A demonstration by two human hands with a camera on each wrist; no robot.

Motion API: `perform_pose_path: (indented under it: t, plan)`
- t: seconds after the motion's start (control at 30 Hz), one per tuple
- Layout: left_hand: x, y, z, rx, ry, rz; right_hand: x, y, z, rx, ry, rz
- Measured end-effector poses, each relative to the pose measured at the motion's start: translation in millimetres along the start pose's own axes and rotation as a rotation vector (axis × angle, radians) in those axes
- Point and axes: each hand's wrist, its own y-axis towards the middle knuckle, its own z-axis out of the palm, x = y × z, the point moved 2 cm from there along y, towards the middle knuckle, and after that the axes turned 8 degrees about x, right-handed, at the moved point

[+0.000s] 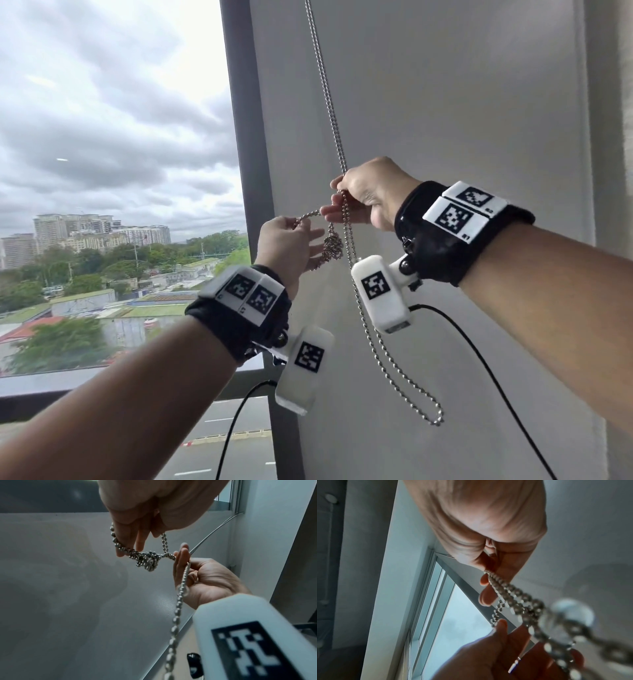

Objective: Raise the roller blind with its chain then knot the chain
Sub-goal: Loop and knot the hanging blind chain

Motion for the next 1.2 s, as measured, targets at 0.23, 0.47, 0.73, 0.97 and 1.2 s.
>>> perform_pose_path:
  t: [0.23, 0.47, 0.73, 0.97, 1.2]
  plan:
    - [-4.7, -2.4, 0.5, 0.174, -0.212, -0.049, -5.1, 6.7, -0.2, -0.040, -0.100, -0.016]
    - [-3.6, 0.3, -2.3, 0.187, -0.224, -0.059, -18.8, 10.2, -0.1, -0.014, -0.123, -0.054]
    - [-2.7, -2.5, 0.3, 0.252, -0.210, -0.016, -27.1, 18.8, 1.6, -0.107, -0.288, -0.072]
    - [-2.2, 0.7, -3.6, 0.204, -0.097, -0.024, -27.3, 14.5, -0.2, -0.079, -0.187, -0.063]
    - [-5.8, -11.4, 10.8, 0.258, 0.163, 0.090, -33.9, 10.5, 1.3, -0.106, -0.095, -0.095]
